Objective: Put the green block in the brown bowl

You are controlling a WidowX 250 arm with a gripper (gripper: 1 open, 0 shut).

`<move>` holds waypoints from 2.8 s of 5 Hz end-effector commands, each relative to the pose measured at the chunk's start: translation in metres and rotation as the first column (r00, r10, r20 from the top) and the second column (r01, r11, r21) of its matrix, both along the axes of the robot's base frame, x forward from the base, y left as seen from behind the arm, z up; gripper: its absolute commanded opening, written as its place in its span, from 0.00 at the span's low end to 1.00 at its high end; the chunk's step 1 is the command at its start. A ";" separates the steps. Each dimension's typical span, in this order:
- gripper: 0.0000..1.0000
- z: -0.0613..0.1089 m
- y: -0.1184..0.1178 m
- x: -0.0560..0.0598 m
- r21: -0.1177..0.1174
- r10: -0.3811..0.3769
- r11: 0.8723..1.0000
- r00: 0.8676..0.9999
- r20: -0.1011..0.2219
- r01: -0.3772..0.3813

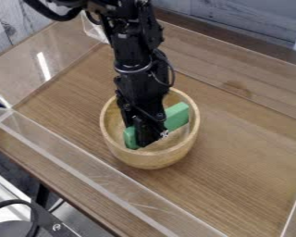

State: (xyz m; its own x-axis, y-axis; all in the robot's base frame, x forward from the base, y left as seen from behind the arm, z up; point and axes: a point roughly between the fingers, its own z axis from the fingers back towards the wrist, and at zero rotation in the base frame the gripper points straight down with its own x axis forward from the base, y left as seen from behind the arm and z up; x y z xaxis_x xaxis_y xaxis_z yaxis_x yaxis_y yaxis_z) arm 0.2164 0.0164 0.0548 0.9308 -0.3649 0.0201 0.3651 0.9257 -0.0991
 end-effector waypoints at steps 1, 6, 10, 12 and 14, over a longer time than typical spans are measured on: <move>0.00 0.008 -0.001 0.010 0.002 -0.007 1.000 0.999 0.037 0.007; 0.00 0.009 -0.002 0.013 -0.007 -0.008 1.000 1.000 0.022 0.008; 0.00 0.010 -0.001 0.014 -0.014 -0.005 1.000 1.000 0.011 0.006; 0.00 0.010 -0.001 0.015 -0.018 -0.004 1.000 1.000 0.007 0.004; 0.00 0.010 -0.001 0.018 -0.018 -0.002 1.000 1.000 0.001 0.002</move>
